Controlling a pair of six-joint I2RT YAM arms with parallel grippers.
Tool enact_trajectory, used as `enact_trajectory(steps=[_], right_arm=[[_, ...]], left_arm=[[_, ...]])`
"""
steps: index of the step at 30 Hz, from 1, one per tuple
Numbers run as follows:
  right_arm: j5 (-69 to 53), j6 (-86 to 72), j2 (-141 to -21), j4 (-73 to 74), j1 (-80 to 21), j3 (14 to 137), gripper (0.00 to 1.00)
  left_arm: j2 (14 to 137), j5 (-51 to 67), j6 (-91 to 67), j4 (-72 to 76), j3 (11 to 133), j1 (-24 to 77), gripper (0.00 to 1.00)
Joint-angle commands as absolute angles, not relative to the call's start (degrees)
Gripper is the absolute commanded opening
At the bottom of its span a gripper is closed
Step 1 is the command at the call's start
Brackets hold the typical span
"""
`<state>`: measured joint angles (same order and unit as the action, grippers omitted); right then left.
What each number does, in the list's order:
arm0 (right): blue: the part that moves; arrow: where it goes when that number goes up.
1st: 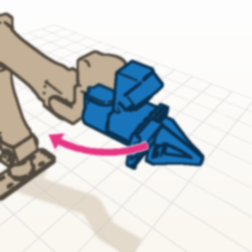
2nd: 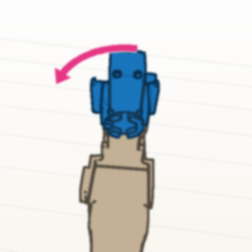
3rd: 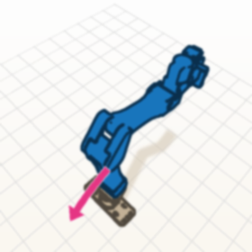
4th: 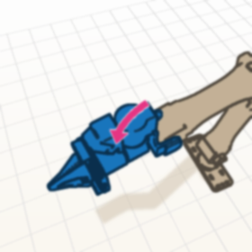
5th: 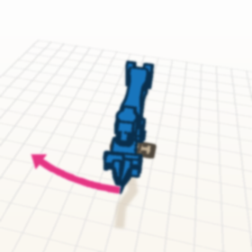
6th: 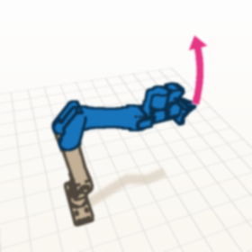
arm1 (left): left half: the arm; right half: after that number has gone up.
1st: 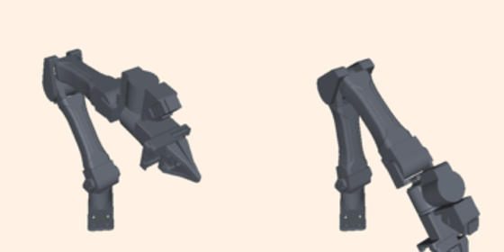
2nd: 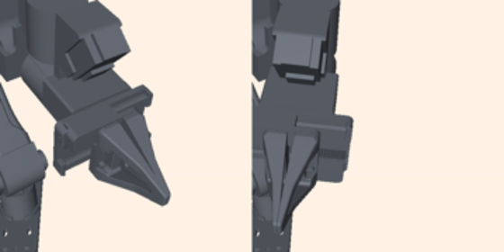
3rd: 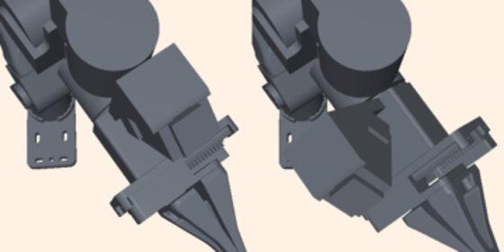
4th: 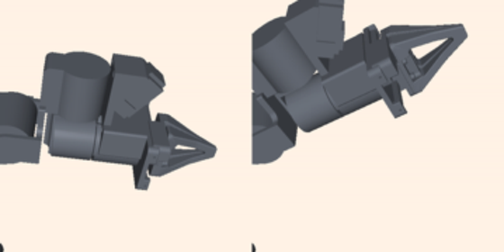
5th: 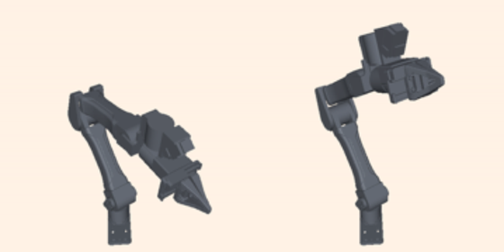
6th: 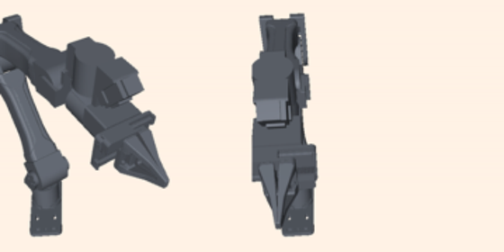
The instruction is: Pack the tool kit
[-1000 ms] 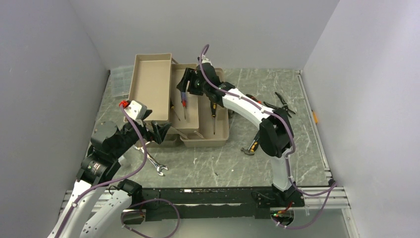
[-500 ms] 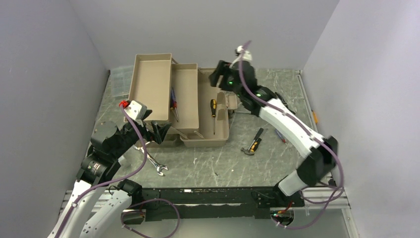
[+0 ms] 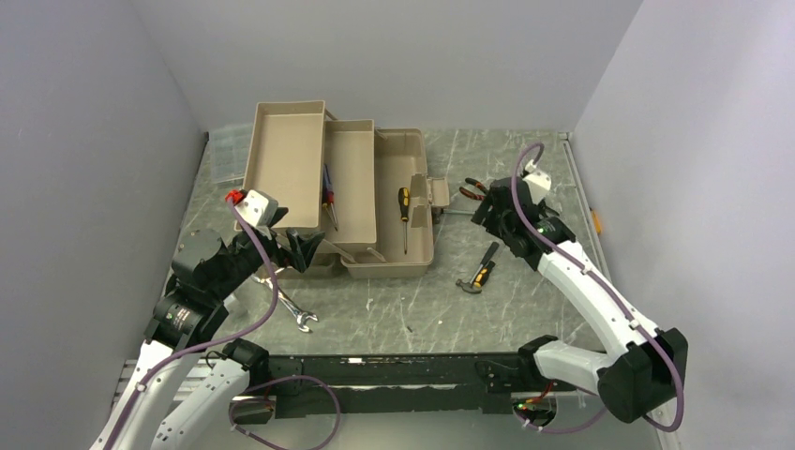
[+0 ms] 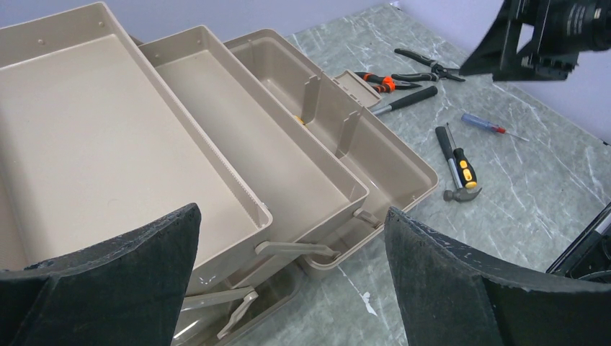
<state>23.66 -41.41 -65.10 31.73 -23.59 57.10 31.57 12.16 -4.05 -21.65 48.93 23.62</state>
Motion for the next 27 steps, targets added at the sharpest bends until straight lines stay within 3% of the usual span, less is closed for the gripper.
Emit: enact_trajectory(steps=[1, 7, 16, 27], right_arm=[[29.19, -49.61, -63.12, 39.55, -23.41, 53.33, 0.67], [25.77, -53.98, -66.29, 40.39, -23.37, 48.42, 0.56], [18.09, -54.09, -70.77, 32.51, -23.39, 41.50, 0.52], [18.27, -54.03, -76.91, 29.73, -23.41, 39.60, 0.45]], left_arm=[[31.12, 12.88, -3.96, -19.48, 49.19, 23.64, 0.99], [31.12, 12.78, -4.00, -19.47, 49.13, 23.64, 0.99], [31.25, 12.90, -3.94, -19.45, 49.22, 23.64, 0.99], [31.37, 13.11, -3.96, -19.56, 49.30, 23.64, 0.99]])
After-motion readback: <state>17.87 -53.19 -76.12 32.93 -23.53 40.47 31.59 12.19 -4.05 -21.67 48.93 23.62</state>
